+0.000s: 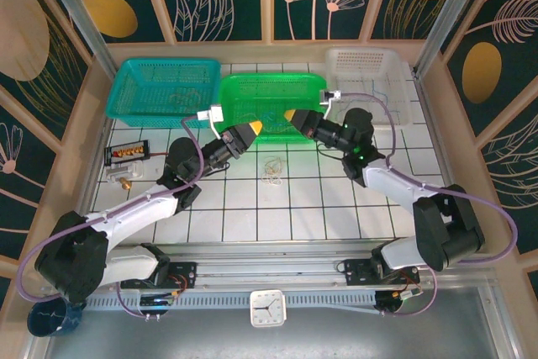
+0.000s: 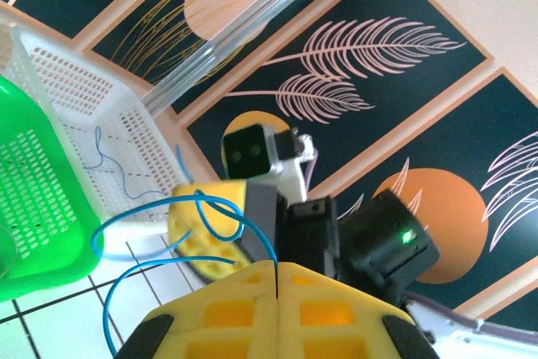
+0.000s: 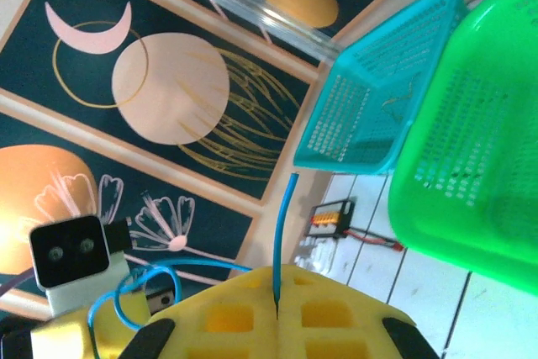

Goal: Untangle the cables

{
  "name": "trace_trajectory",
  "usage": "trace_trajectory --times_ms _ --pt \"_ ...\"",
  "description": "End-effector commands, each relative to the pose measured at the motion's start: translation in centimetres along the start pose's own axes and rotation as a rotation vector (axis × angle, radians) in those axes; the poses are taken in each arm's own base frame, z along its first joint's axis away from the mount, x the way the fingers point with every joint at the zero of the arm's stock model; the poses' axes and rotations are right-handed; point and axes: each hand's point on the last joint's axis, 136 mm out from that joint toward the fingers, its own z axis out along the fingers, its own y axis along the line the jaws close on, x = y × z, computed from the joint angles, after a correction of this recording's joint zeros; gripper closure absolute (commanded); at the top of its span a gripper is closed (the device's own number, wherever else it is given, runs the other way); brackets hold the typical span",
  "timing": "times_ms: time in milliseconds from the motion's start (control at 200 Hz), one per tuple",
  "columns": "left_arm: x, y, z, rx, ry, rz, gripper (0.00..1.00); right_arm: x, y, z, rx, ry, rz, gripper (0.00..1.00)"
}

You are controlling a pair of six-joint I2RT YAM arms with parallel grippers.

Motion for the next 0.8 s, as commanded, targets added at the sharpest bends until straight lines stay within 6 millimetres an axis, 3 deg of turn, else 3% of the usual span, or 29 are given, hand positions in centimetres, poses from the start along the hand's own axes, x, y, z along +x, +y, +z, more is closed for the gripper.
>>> trace_trajectory --times_ms 0,120,315,540,796 --pt "0.6 0.2 -0.6 0.014 -0.007 0.057 1.0 -3.3 1.6 -0.8 0.035 -0.064 -0.127 1.0" --pt "2.2 2.0 -1.5 -0.027 0.028 0.089 1.0 -5.8 2.8 -1.3 0.084 -0.103 -0.212 1.0" --pt "4.7 4.7 -2.6 -0.085 0.091 0.132 1.0 -8.6 6.3 -1.8 0.075 -0.152 -0.317 1.0" --pt "7.3 8.3 -3.6 -0.175 0.16 0.147 1.0 -10.1 10.3 -2.7 0.02 -0.194 -0.39 1.0" --pt "8.2 10.1 -4.0 -0.227 0.181 0.164 1.0 -11.0 14.4 -4.3 -0.03 -0.24 -0.454 1.0"
